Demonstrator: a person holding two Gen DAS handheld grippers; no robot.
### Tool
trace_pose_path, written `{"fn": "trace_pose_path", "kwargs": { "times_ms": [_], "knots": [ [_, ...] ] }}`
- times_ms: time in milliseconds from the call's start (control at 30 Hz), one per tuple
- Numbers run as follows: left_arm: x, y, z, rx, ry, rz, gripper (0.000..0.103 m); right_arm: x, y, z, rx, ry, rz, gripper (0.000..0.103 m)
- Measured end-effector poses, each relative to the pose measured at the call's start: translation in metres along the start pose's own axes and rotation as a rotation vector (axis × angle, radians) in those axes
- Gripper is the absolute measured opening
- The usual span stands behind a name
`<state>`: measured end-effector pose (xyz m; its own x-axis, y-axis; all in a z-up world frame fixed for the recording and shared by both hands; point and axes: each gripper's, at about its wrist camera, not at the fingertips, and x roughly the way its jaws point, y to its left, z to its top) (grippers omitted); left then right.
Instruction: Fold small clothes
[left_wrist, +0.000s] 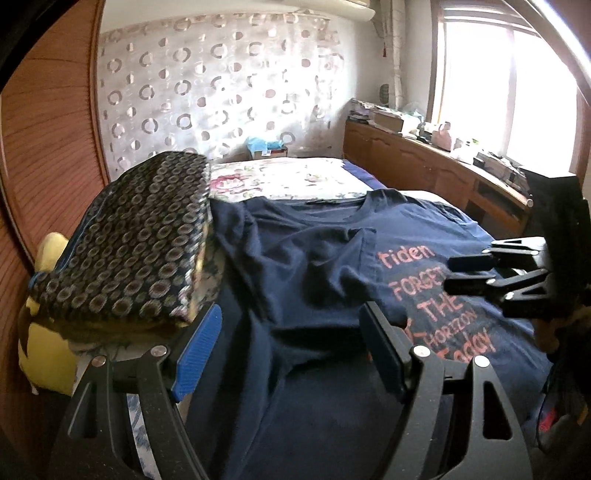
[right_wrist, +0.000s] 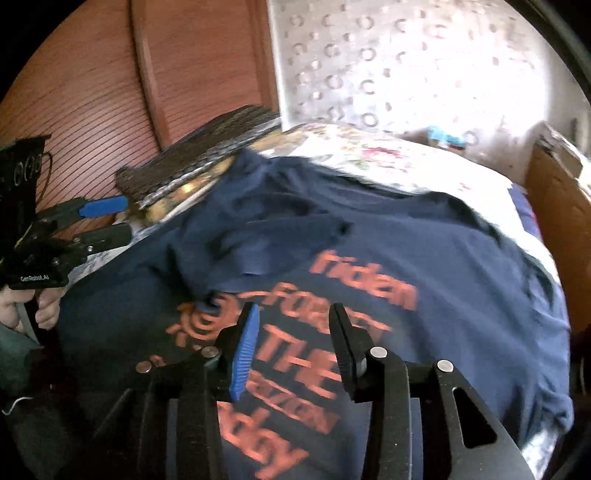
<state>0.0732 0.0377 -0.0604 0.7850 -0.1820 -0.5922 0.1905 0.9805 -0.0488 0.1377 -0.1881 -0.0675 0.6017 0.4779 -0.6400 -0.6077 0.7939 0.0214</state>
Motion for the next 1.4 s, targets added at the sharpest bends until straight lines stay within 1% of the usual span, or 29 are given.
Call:
{"fn": "trace_pose_path", "kwargs": {
  "times_ms": [100, 167, 400, 467, 633, 767, 867, 1067, 1200, 1233, 1300, 1400],
  "knots": [
    [0.006, -0.010, 0.006, 0.014, 0.000, -0.013, 0.078, -0.016, -0.023, -0.007, 0.041, -0.020, -0.068, 0.041],
    [0.010, -0.017, 0.009, 0.026, 0.003, -0.020, 0.078, -0.026, -0.036, -0.014, 0.065, -0.029, -0.095, 0.041],
    [0.024, -0.038, 0.016, 0.063, 0.016, -0.051, 0.078, -0.062, -0.083, -0.042, 0.149, -0.037, -0.236, 0.041],
    [0.026, -0.043, 0.018, 0.065, 0.021, -0.059, 0.078, -0.069, -0.092, -0.048, 0.165, -0.032, -0.267, 0.041],
    [0.035, -0.061, 0.018, 0.090, 0.041, -0.085, 0.078, -0.089, -0.133, -0.072, 0.216, 0.002, -0.353, 0.041],
    [0.042, -0.074, 0.017, 0.105, 0.059, -0.107, 0.078, -0.095, -0.153, -0.087, 0.269, 0.028, -0.363, 0.041],
    [0.046, -0.083, 0.014, 0.124, 0.072, -0.118, 0.078, -0.093, -0.166, -0.089, 0.313, 0.046, -0.367, 0.041],
    [0.049, -0.092, 0.010, 0.134, 0.092, -0.134, 0.078, -0.090, -0.177, -0.095, 0.357, 0.073, -0.351, 0.041],
    [0.049, -0.091, 0.007, 0.128, 0.100, -0.136, 0.078, -0.099, -0.186, -0.091, 0.402, 0.058, -0.334, 0.041],
    [0.049, -0.091, 0.006, 0.126, 0.103, -0.137, 0.078, -0.100, -0.188, -0.092, 0.415, 0.057, -0.332, 0.044],
    [0.050, -0.091, 0.004, 0.123, 0.107, -0.137, 0.078, -0.100, -0.197, -0.093, 0.462, 0.055, -0.302, 0.045],
    [0.053, -0.089, 0.002, 0.117, 0.120, -0.138, 0.078, -0.100, -0.205, -0.094, 0.487, 0.051, -0.281, 0.045]
  ]
}}
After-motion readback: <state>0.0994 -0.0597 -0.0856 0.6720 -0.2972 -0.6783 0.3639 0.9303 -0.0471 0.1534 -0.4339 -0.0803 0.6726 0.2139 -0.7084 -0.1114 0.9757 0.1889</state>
